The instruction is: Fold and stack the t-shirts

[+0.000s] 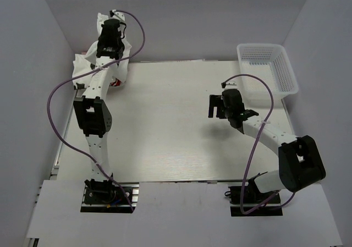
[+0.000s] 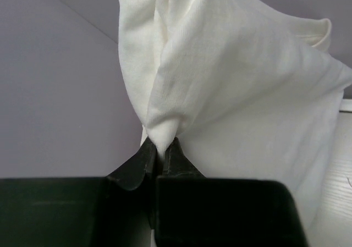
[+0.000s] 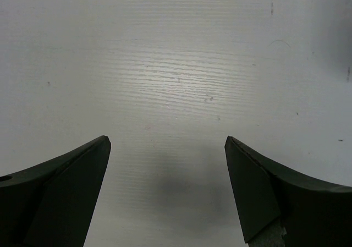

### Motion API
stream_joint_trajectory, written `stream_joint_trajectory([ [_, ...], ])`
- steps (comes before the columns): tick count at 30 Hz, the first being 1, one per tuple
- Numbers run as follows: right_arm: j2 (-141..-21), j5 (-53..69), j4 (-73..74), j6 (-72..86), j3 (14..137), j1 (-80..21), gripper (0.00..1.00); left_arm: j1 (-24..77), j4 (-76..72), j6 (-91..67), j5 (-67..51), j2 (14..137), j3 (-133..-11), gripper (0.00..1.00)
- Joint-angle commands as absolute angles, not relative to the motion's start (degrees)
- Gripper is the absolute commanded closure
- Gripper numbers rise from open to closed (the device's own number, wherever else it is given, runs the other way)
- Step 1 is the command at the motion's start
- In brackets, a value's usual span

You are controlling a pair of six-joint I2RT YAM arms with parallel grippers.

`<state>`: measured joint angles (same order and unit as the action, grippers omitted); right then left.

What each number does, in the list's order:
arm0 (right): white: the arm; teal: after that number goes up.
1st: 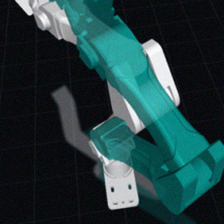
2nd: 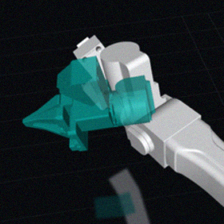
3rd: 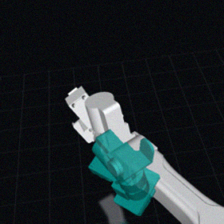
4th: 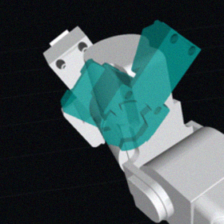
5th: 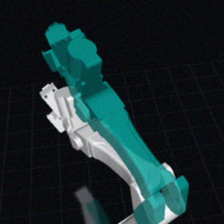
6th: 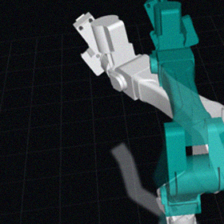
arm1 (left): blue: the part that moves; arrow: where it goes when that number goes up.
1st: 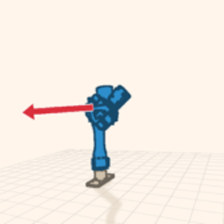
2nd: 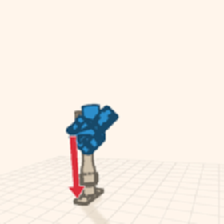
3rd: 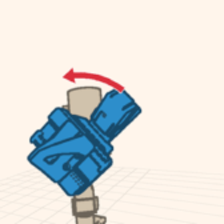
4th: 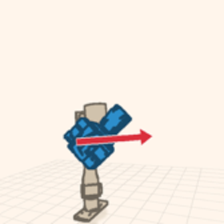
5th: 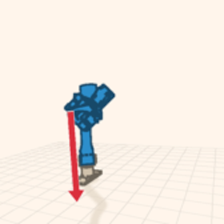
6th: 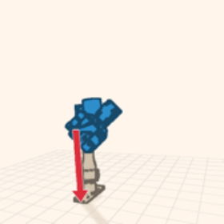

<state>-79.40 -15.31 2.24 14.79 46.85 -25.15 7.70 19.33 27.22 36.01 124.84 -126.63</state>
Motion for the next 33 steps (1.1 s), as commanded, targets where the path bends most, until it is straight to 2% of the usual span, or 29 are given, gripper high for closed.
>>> stream_joint_trajectory([
  [1,-80.59,-10.04,-2.28,14.33,48.87,-24.96,0.10,5.81,14.07,27.60,35.42,119.45,-129.64,1.00],
  [13,-86.21,2.10,-6.77,15.56,50.36,-25.14,0.10,-0.08,17.31,22.51,31.03,115.84,-127.80,1.00],
  [21,-90.61,3.08,-5.71,15.74,54.05,-25.14,0.10,-3.07,18.38,18.81,28.21,120.31,-126.31,1.00],
  [33,-98.26,3.78,-1.59,16.43,62.40,-25.31,0.10,-7.38,12.31,19.86,32.24,131.21,-129.45,1.00],
])
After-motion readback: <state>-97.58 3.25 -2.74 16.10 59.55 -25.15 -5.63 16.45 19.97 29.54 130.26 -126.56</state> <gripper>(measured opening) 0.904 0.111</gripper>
